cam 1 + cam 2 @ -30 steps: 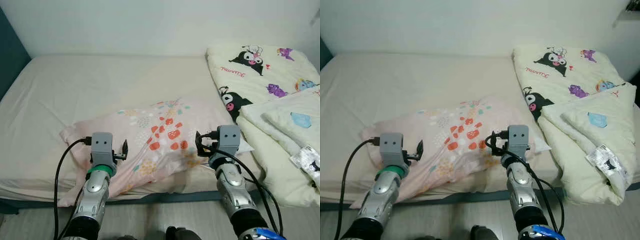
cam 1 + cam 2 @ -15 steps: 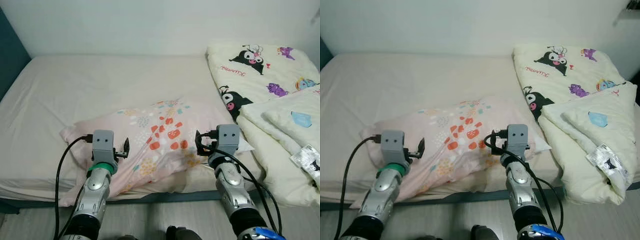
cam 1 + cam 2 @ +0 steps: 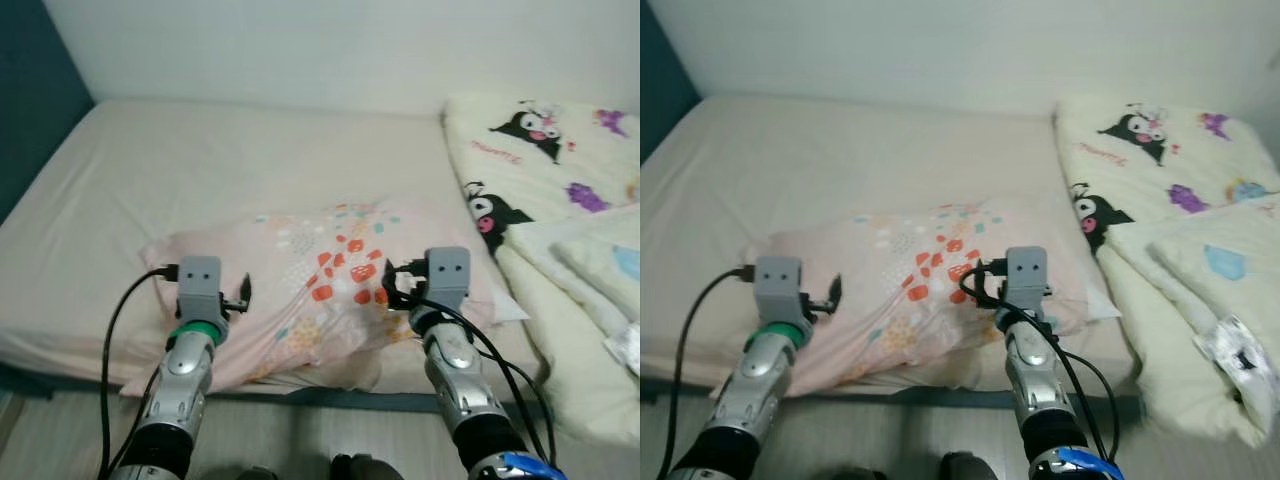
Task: Clean up the room
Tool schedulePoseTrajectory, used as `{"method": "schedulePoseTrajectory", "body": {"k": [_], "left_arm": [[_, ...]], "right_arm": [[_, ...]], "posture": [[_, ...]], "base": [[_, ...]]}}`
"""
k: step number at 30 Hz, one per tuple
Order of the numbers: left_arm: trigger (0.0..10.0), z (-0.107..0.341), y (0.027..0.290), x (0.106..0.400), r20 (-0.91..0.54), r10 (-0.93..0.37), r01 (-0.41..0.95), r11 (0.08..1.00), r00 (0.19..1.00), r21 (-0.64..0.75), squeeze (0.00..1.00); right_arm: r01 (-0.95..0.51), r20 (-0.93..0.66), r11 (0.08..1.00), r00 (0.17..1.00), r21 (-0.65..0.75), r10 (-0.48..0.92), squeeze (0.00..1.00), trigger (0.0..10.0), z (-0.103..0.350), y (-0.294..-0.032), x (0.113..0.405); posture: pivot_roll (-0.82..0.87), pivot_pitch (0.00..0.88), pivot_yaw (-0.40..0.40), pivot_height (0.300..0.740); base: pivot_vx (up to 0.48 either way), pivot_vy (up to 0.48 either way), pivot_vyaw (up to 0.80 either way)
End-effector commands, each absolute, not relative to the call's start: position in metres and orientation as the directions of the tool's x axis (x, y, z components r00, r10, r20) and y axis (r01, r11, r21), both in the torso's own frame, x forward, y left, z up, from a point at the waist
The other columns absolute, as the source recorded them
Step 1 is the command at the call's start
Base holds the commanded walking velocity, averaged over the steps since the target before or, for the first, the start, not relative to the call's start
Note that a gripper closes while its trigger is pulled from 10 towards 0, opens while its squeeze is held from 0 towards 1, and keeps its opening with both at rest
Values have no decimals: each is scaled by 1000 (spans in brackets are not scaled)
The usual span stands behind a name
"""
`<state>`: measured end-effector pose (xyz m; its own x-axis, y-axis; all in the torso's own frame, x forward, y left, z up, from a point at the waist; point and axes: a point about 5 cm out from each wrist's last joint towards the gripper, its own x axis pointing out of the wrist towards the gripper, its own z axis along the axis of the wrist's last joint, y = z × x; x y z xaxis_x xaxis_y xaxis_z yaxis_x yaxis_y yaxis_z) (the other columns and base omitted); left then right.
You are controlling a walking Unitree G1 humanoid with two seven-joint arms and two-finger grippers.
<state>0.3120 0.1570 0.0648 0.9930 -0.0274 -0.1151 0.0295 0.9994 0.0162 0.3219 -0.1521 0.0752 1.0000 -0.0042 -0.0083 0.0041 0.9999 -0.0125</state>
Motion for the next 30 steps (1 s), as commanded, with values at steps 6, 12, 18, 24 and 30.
{"method": "schedulePoseTrajectory", "body": {"k": [6,12,18,24,30], "left_arm": [[10000,55,146,309,-194,-76,88,995,978,49,0],[10000,52,144,309,-218,-89,101,994,972,42,0],[10000,52,145,309,-224,-83,99,993,971,63,0],[10000,53,142,311,-228,-99,125,987,969,103,0],[10000,51,141,309,-243,-115,140,986,963,88,0]], "right_arm": [[32,-26,999,999,-8,-33,0,10000,69,-161,317],[27,-31,1000,999,-8,-27,0,10000,68,-160,317],[25,-35,1000,999,-4,-25,0,10000,68,-161,317],[30,-45,1000,999,5,-29,0,10000,66,-162,316],[45,-52,999,998,25,-44,0,10000,65,-164,316]], "posture": [[5,90,22,740],[6,92,24,740],[8,101,25,740],[11,106,19,740],[13,108,22,740]], "base": [[0,-80,0],[0,480,0],[0,461,0],[0,0,0],[0,0,0]]}}
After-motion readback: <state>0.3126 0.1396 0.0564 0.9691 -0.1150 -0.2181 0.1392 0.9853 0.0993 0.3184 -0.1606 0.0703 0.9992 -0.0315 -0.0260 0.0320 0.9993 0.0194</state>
